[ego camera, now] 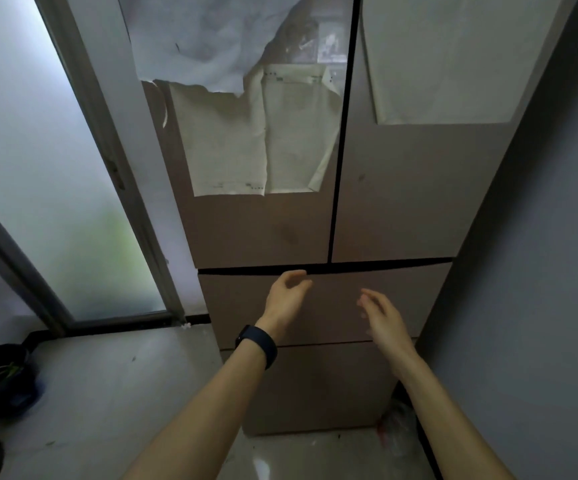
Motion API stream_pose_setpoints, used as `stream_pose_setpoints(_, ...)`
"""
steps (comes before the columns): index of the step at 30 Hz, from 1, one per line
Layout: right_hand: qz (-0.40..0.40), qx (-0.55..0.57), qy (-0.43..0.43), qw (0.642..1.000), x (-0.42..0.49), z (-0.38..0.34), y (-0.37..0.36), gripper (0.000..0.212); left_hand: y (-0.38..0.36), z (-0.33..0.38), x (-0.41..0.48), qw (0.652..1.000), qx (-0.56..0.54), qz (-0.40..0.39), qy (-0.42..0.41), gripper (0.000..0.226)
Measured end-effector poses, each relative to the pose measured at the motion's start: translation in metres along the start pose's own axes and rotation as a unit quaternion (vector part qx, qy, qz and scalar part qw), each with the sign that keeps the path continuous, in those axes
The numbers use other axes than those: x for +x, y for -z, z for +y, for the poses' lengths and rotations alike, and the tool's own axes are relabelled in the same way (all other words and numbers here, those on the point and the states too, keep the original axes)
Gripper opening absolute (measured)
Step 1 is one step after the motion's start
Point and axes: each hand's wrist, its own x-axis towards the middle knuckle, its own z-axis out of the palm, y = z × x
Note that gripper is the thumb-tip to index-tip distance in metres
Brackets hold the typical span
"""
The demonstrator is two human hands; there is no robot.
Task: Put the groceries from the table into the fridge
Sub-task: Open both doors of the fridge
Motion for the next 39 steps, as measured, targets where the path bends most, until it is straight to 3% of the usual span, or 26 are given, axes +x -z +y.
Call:
stream_pose_setpoints(3,-0.019,0.253,-0.114,0.961,0.04,-0.012,-0.007,0.051,-0.009,0.009,0.031,0.967,-0.226,0.009,0.121,0.037)
stream_pose_setpoints(5,-0.011,0.36,-0.146,0.922,0.064,-0.017,-0.009,0.067,-0.016,0.013,0.045,0.934,-0.325,0.023,0.148,0.042)
stream_pose_setpoints(7,-0.004,0.431,-0.163,0.887,0.084,-0.022,-0.011,0.081,-0.022,0.015,0.054,0.902,-0.402,0.044,0.154,0.063)
stream_pose_setpoints(10,0.004,0.493,-0.177,0.852,0.109,-0.03,-0.012,0.099,-0.03,0.017,0.064,0.86,-0.484,0.066,0.145,0.088)
stream_pose_setpoints(14,0.03,0.527,-0.198,0.826,0.131,-0.041,-0.017,0.123,-0.041,0.018,0.079,0.82,-0.553,0.085,0.121,0.1)
stream_pose_setpoints(18,0.042,0.553,-0.204,0.807,0.145,-0.049,-0.023,0.13,-0.051,0.02,0.091,0.802,-0.577,0.097,0.12,0.1)
stream_pose_setpoints(24,0.017,0.557,-0.197,0.807,0.16,-0.047,-0.037,0.132,-0.058,0.017,0.104,0.801,-0.578,0.095,0.126,0.099)
stream_pose_setpoints(28,0.019,0.575,-0.178,0.798,0.159,-0.045,-0.048,0.122,-0.061,0.013,0.109,0.814,-0.564,0.072,0.119,0.104)
stream_pose_setpoints(34,0.008,0.5,-0.177,0.847,0.154,-0.037,-0.037,0.124,-0.04,0.0,0.107,0.886,-0.448,0.025,0.115,0.105)
stream_pose_setpoints(39,0.025,0.457,-0.175,0.872,0.149,-0.039,-0.036,0.127,-0.034,0.003,0.103,0.899,-0.422,0.022,0.113,0.104)
